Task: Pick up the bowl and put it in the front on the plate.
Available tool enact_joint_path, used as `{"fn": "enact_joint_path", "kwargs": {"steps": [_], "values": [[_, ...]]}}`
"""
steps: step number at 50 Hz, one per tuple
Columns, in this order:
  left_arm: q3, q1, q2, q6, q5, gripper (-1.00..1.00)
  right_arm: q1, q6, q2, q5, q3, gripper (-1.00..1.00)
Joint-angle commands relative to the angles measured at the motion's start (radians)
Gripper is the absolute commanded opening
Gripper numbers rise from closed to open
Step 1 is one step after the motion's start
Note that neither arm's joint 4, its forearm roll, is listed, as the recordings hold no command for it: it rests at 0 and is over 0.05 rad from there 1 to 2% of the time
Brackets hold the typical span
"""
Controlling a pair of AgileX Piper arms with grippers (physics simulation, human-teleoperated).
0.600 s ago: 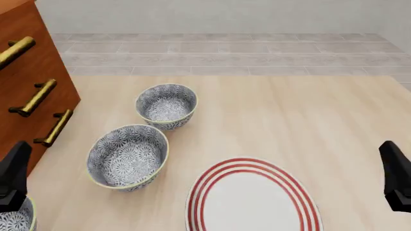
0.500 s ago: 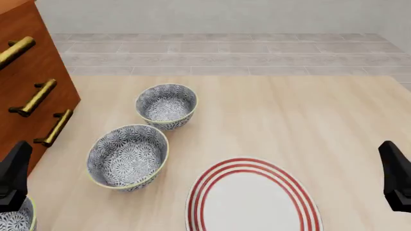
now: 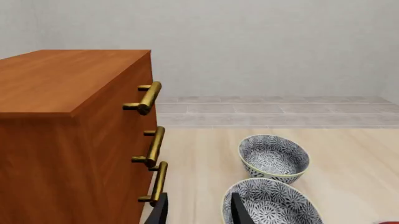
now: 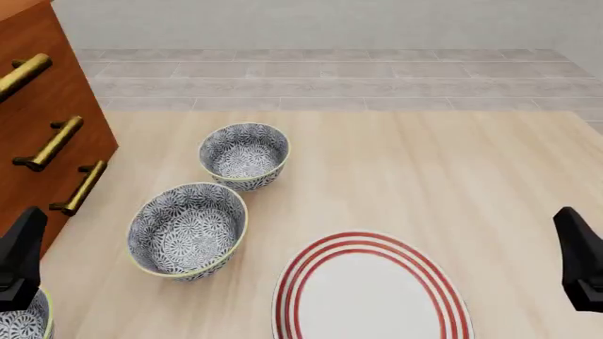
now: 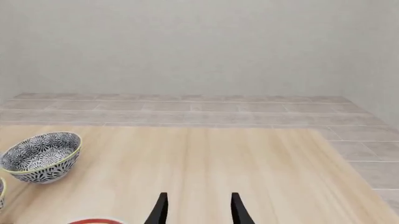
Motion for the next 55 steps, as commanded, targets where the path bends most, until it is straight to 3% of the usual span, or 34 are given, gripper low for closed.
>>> {"fn": "enact_joint_path", "kwargs": {"steps": [1,7,13,18,38,55], "values": [[0.0,0.0,0.0,0.0,0.0,1.0,0.007,-0.006,0.033,-0.009,-0.026,1.0],[0.0,0.0,0.0,0.0,0.0,1.0,0.021,-0.024,0.093,-0.055,-0.058,1.0],[0.0,0.0,0.0,0.0,0.0,1.0,0.057,-0.027,0.277,-0.182,-0.104,1.0],[0.0,0.0,0.0,0.0,0.0,1.0,0.083,-0.029,0.344,-0.217,-0.13,1.0],[0.0,0.0,0.0,0.0,0.0,1.0,0.145,-0.065,0.555,-0.273,-0.247,1.0],[0.0,0.0,0.0,0.0,0.0,1.0,0.256,-0.074,0.791,-0.318,-0.376,1.0]]}}
